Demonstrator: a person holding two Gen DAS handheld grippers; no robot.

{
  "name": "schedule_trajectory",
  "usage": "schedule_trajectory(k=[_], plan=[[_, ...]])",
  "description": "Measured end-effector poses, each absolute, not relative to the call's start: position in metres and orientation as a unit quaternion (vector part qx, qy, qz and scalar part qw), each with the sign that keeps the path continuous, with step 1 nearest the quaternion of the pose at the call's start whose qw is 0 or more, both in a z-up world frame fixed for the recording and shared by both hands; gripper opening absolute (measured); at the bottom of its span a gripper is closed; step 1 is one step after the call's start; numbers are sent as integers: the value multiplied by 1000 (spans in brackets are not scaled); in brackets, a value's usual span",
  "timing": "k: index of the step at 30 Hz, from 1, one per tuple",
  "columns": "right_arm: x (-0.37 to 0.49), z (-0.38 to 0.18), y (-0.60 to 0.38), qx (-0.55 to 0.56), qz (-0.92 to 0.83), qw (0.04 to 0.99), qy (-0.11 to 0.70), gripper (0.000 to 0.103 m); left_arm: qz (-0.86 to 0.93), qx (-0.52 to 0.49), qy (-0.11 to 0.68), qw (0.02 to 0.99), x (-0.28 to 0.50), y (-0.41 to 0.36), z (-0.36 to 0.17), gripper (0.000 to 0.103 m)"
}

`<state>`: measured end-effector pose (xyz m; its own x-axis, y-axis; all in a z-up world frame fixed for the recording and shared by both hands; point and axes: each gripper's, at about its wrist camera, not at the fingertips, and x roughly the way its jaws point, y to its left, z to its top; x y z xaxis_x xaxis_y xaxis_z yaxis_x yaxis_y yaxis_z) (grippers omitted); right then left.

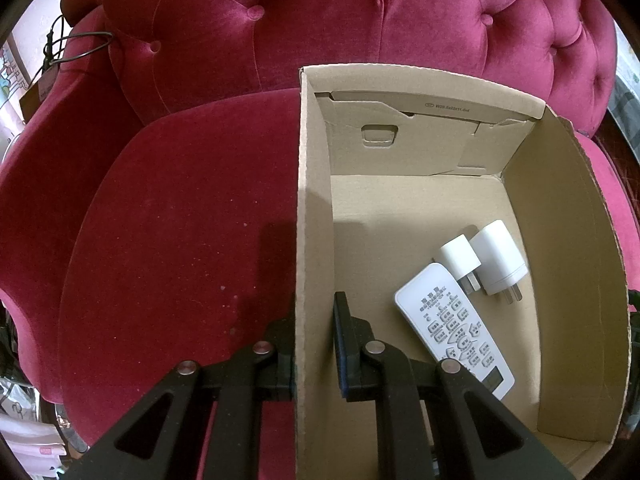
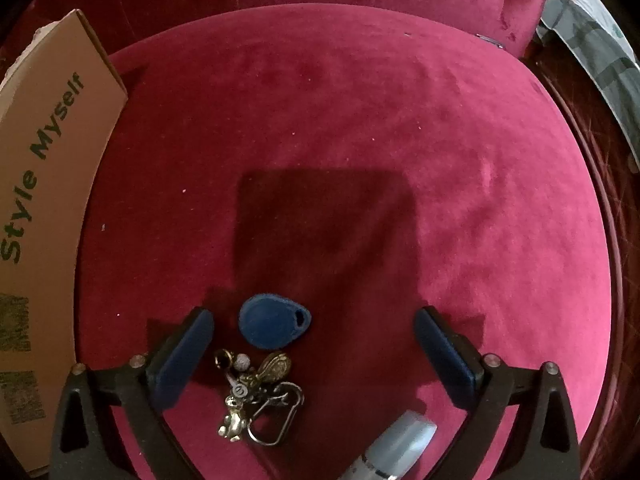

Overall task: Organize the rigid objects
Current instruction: 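Grasp the blue key fob with keys using the right gripper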

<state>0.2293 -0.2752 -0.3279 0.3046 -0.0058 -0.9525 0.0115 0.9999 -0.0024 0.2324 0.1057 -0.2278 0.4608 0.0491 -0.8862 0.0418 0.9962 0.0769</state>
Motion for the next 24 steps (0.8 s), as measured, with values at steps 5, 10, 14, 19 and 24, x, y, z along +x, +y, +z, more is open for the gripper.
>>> schedule_trajectory(k=[5, 10, 14, 19, 24], plan=[[228, -320, -266, -3, -1, 811, 585, 80, 2, 44, 519, 854, 232, 106, -228, 14], [223, -314, -261, -18, 5, 816, 578, 36, 4, 47, 519, 854, 233, 105, -228, 14], [221, -312, -259, -17, 6, 817, 576, 35, 4, 47, 519, 853, 233, 104, -229, 15], [220, -305, -258, -17, 13, 819, 573, 35, 5, 48, 519, 853, 233, 104, -229, 14], [218, -294, -257, -18, 11, 823, 568, 35, 5, 48, 519, 853, 233, 104, -230, 14]])
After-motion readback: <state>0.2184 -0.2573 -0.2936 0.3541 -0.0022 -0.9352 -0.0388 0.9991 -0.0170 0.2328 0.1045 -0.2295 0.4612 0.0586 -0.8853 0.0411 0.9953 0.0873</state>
